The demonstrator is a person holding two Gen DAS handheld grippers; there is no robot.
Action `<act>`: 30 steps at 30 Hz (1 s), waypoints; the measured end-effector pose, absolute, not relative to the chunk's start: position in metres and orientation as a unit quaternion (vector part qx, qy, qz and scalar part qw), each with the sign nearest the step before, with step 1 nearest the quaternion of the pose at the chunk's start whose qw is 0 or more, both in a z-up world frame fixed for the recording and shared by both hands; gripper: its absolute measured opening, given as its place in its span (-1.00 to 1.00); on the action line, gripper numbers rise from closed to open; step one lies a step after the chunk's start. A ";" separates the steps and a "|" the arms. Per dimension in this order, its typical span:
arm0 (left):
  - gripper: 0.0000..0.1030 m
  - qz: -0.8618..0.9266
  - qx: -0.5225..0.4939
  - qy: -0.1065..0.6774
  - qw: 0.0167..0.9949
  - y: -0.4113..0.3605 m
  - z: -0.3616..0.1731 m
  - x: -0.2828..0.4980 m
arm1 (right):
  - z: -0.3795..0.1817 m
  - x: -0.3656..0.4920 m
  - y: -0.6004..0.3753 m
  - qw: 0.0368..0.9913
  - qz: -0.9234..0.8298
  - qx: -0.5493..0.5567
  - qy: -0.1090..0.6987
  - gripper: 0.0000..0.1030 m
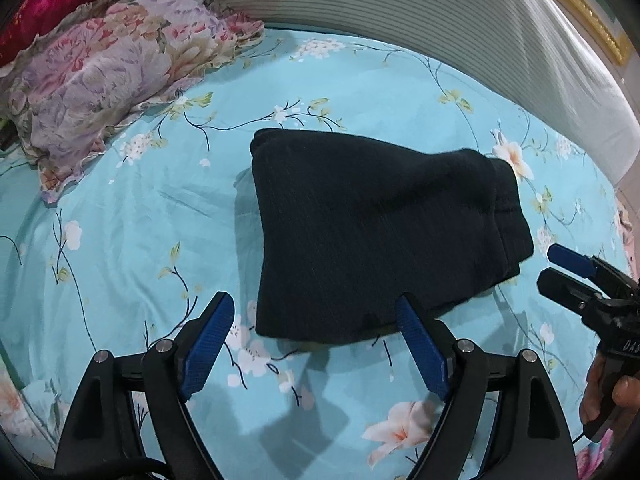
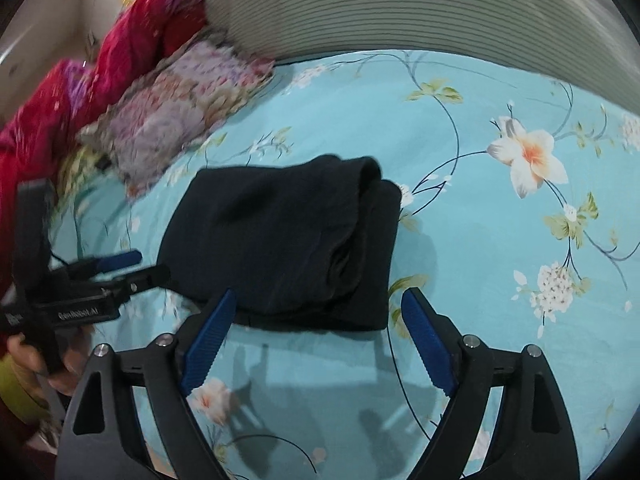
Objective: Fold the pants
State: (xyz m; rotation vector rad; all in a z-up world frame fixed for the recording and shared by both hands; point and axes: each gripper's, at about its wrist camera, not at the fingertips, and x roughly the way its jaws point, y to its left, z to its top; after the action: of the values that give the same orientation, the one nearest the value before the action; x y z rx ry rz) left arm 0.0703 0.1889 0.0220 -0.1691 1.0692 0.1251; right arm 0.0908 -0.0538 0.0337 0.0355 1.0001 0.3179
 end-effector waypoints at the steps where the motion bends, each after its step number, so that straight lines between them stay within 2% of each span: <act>1: 0.63 0.061 -0.077 0.508 0.856 0.187 0.022 0.069 | 0.033 0.088 -0.051 0.866 0.153 0.008 0.475 0.66; 30: 0.65 0.119 -0.054 0.475 0.870 0.177 0.009 0.048 | 0.008 0.066 -0.022 0.885 0.153 -0.107 0.427 0.68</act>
State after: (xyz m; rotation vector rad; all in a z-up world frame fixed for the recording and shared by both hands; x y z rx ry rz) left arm 0.0479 0.1770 0.0085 -0.1132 0.9941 0.2491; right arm 0.0657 -0.0221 0.0080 -0.2237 0.8885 0.3192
